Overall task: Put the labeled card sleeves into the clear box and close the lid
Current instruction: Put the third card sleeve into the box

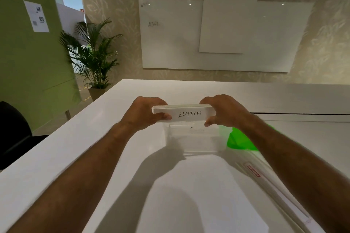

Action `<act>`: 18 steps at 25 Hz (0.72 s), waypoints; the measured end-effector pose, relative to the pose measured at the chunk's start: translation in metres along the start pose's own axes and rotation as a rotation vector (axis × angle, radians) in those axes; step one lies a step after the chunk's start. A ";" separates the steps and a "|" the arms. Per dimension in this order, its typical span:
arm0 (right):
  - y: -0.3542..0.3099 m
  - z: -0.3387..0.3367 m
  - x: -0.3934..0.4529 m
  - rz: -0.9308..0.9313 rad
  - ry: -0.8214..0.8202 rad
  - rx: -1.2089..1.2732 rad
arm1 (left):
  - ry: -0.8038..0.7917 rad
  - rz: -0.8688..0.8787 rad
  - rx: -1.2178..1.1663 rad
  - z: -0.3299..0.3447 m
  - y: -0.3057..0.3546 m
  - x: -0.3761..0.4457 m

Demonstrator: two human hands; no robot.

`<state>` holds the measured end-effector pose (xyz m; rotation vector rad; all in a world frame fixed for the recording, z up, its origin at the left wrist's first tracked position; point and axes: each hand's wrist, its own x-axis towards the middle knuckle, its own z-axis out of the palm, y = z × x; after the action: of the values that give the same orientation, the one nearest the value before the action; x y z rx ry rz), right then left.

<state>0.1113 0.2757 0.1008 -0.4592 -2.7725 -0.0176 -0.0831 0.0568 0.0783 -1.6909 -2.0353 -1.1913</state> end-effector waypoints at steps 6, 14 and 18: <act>0.024 0.003 0.009 0.048 -0.052 -0.033 | -0.146 -0.014 0.146 0.031 -0.004 0.032; 0.047 0.018 0.029 0.059 -0.246 -0.028 | -0.381 -0.103 0.306 0.054 -0.014 0.062; 0.050 0.026 0.037 0.032 -0.421 -0.042 | -0.520 -0.172 0.289 0.064 -0.018 0.065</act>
<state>0.0860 0.3366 0.0865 -0.5748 -3.1807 0.0328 -0.0997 0.1477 0.0713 -1.8391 -2.5429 -0.4805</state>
